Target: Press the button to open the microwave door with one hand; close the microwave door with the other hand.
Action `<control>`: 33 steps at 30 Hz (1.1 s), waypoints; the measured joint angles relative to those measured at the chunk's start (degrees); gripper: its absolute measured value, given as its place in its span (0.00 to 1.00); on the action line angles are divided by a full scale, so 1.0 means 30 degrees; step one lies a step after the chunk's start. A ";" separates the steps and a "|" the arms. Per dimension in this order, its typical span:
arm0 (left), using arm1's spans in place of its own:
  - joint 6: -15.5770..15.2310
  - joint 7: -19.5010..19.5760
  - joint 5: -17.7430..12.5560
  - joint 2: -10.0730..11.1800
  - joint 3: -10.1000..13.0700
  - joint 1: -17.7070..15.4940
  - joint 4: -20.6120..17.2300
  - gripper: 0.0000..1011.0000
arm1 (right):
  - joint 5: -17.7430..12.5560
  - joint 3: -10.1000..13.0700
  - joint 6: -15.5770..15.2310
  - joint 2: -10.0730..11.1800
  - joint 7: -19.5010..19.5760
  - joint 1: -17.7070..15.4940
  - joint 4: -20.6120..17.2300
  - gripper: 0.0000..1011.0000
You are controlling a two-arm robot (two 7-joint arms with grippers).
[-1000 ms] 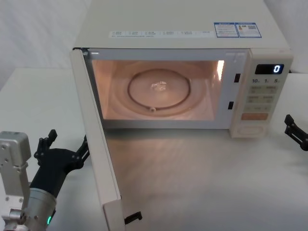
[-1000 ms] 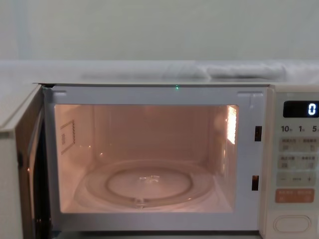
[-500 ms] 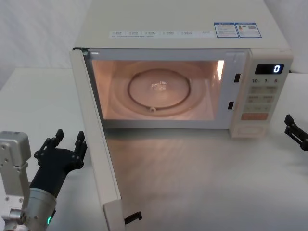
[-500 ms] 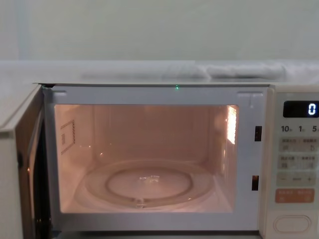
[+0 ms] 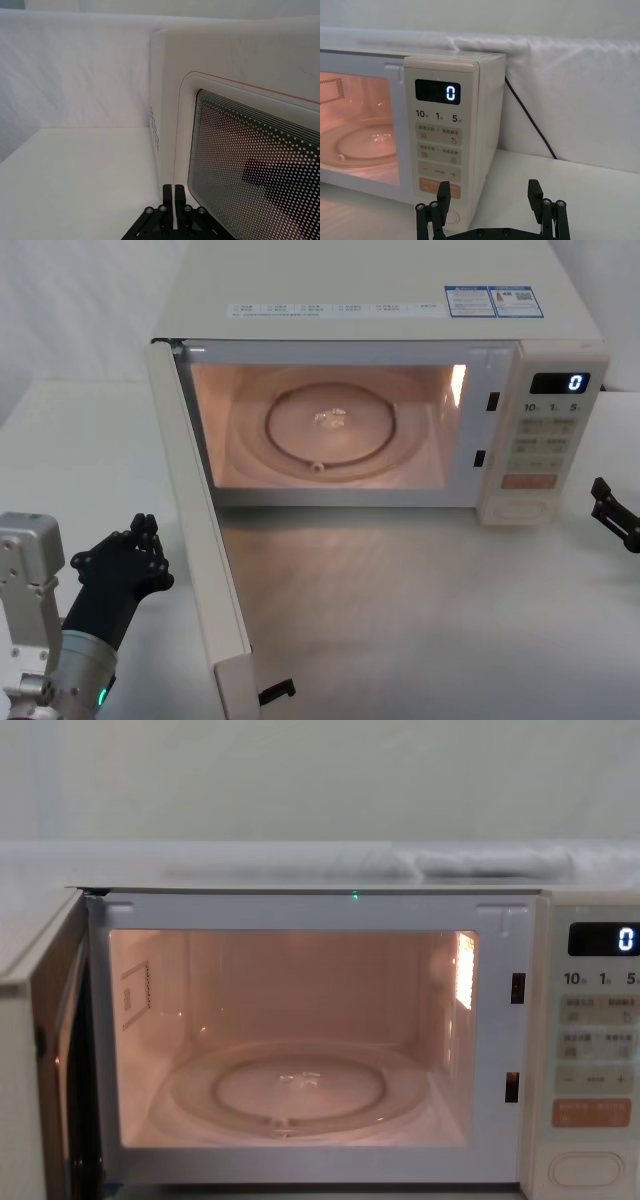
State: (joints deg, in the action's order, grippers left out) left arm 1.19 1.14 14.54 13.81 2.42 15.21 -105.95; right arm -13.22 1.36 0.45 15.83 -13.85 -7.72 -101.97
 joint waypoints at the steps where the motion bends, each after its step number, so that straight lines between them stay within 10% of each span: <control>1: 0.0000 0.0000 0.0000 0.0001 -0.0001 0.0000 0.0000 0.05 | 0.0000 0.0000 0.0000 0.0000 0.0001 0.0001 -0.0001 0.99; 18: -0.0011 0.0423 -0.0160 0.0090 -0.0112 0.0049 -0.0042 0.00 | 0.0000 0.0000 0.0000 0.0000 0.0000 0.0001 -0.0001 0.99; 33: -0.0378 0.3577 0.1367 0.1599 -0.2537 0.0444 -0.0547 0.00 | -0.0001 0.0000 0.0000 0.0000 0.0000 0.0001 -0.0001 0.99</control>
State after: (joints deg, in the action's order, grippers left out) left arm 0.05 11.87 18.65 18.60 -5.19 16.54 -107.59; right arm -13.22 1.36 0.45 15.83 -13.85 -7.71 -101.97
